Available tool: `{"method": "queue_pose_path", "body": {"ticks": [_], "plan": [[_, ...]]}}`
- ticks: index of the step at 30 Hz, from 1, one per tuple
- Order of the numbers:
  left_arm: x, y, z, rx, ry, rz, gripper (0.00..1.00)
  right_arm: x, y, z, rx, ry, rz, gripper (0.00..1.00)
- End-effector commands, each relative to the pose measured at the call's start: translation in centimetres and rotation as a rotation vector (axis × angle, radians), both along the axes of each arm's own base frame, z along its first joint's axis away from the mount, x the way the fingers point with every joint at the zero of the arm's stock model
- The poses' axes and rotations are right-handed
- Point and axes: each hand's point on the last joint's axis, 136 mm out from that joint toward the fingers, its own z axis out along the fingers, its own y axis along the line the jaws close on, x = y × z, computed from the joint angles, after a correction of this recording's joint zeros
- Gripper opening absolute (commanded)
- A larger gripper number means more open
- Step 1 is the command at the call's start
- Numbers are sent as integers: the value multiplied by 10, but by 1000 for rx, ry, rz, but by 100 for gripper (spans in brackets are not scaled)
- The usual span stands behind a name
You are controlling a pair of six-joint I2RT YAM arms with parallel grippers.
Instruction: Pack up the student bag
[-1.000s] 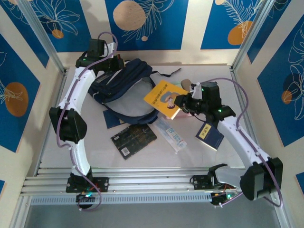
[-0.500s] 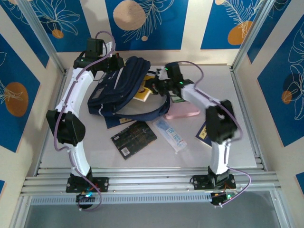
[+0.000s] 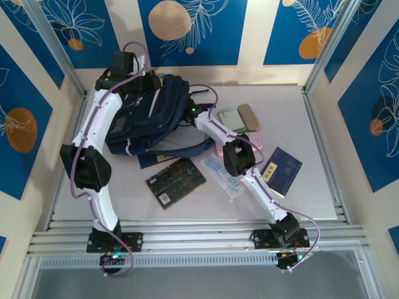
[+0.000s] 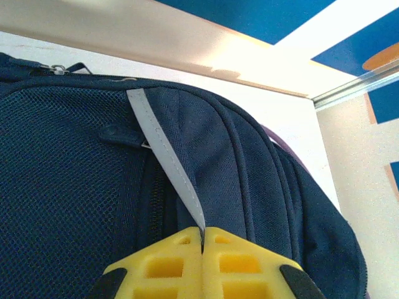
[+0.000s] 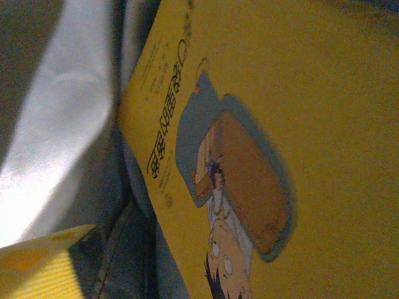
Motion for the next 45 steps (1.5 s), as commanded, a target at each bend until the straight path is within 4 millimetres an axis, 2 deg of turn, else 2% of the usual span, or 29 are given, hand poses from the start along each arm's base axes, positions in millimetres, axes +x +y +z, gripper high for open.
{"method": "queue_pose_path", "body": {"ticks": [1, 3, 5, 9, 11, 13, 16, 20, 23, 26, 29, 32, 34, 36, 38, 40, 45], "plan": [[-1, 15, 75, -57, -213, 32, 0, -1, -19, 89, 32, -173, 2, 93], [3, 33, 75, -56, -209, 83, 0, -8, -33, 108, 18, -228, -1, 99], [7, 49, 73, -58, -206, 129, 0, -12, -48, 120, 9, -253, -5, 100], [10, 80, 65, -75, -186, 207, 0, -17, -78, 115, -42, -245, -14, 100], [11, 90, 60, -85, -175, 235, 0, -17, -92, 113, -42, -229, -21, 99], [12, 99, 55, -76, -163, 262, 0, -19, -103, 120, -8, -233, -26, 98], [15, 106, 47, -76, -150, 274, 0, -27, -112, 143, 61, -294, 14, 95], [23, 118, 37, -47, -136, 294, 0, -35, -135, 142, -38, -317, -22, 93], [33, 133, 34, -9, -142, 325, 0, -50, -152, 130, -130, -307, -70, 91], [40, 152, 36, 10, -163, 394, 0, -74, -168, 106, -270, -313, -99, 91], [46, 160, 38, 14, -205, 433, 0, -104, -173, 86, -362, -313, -61, 90], [57, 174, 30, 66, -209, 495, 0, -132, -177, 62, -423, -280, -15, 90], [64, 188, 28, 95, -210, 550, 0, -145, -178, 49, -443, -243, 15, 90], [68, 197, 37, 93, -241, 584, 0, -155, -178, 39, -458, -217, 43, 91], [70, 195, 43, 75, -260, 576, 0, -163, -179, 29, -479, -202, 71, 90], [73, 184, 42, 41, -242, 521, 0, -169, -179, 20, -491, -189, 98, 90], [65, 148, 5, -60, -126, 386, 0, -184, -171, -10, -510, -134, 186, 86]]}}
